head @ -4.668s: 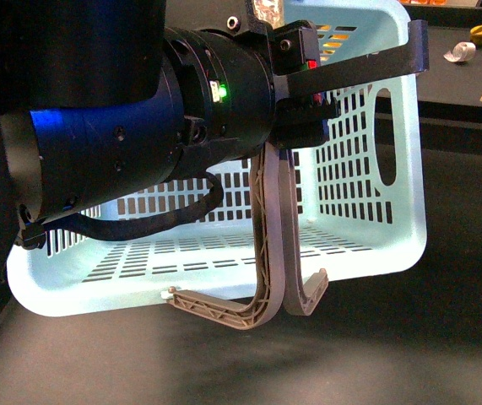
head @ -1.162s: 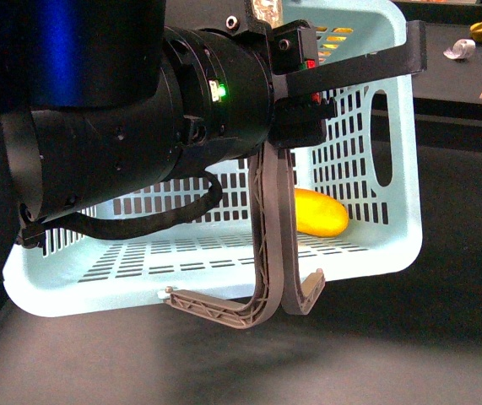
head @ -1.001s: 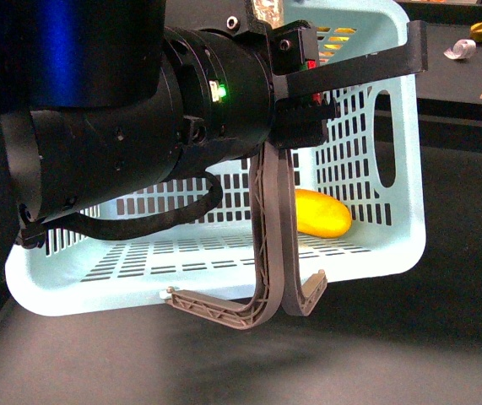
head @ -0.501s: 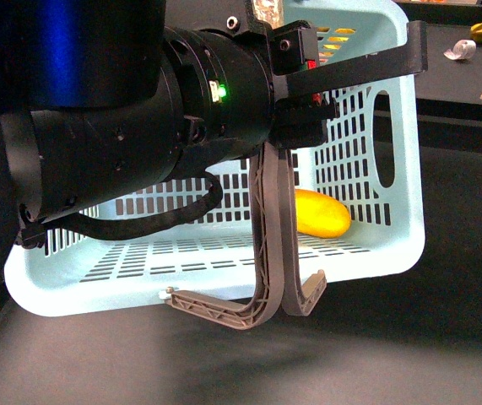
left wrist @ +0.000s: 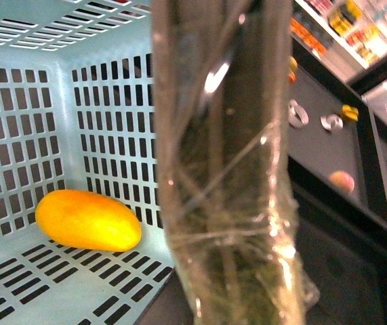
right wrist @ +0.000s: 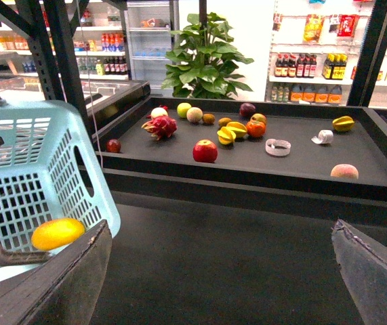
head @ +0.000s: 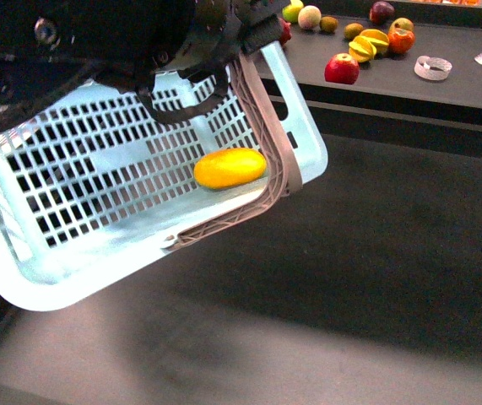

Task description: Pick mango with right arm and hold basket with left

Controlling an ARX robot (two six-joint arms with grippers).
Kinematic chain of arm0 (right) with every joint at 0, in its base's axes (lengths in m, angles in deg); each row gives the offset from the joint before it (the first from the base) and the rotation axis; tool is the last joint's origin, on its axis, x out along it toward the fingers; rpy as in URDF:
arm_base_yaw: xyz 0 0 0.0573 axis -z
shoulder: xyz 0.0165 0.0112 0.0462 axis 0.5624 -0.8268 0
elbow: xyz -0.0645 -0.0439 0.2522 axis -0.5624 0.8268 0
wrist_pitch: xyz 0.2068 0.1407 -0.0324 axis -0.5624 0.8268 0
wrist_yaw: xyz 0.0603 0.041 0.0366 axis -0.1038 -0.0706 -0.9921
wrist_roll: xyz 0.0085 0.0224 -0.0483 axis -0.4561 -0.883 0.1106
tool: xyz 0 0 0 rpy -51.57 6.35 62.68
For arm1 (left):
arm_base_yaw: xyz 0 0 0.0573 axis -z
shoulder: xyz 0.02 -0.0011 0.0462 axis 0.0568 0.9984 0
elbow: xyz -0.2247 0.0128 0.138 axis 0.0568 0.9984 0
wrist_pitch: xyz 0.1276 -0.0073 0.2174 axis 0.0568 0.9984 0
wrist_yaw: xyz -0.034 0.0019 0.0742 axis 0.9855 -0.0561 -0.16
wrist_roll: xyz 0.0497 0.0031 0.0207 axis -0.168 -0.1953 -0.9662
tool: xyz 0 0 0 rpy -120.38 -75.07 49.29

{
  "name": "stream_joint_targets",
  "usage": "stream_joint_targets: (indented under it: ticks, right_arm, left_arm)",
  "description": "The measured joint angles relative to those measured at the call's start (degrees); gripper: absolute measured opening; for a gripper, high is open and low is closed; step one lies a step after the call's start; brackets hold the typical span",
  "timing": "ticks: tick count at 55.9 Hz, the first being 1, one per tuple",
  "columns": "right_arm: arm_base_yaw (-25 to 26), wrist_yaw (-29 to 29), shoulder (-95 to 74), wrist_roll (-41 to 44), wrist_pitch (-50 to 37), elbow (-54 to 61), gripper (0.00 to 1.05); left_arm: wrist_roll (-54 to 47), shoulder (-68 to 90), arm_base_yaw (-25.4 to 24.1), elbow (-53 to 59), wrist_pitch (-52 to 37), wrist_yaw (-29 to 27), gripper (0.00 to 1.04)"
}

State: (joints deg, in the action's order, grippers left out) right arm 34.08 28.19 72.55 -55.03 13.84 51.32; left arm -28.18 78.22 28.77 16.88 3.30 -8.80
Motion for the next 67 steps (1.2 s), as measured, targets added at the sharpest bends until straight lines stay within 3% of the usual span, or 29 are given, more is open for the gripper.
stream_joint_targets:
  ticks: [12, 22, 47, 59, 67]
  right_arm:
    - [0.02, 0.00, 0.00, 0.00, 0.00, 0.00, 0.97]
    - [0.00, 0.00, 0.00, 0.00, 0.00, 0.00, 0.97]
    - [0.00, 0.00, 0.00, 0.00, 0.00, 0.00, 0.97]
    - [0.02, 0.00, 0.00, 0.00, 0.00, 0.00, 0.97]
    - [0.00, -0.02, 0.00, 0.00, 0.00, 0.00, 0.97]
  left_arm:
    - [21.29, 4.63, -3.17, -6.40, 7.32, -3.10, 0.06]
    - [37.00, 8.72, -5.38, -9.55, 8.46, -3.93, 0.06]
    - [49.70, 14.93, -11.54, -10.84, 9.31, -3.21, 0.06]
    - [50.40, 15.28, -11.26, -12.63, 12.74, 0.20, 0.43]
    - [46.45, 12.07, -10.36, -10.99, 15.69, -1.92, 0.74]
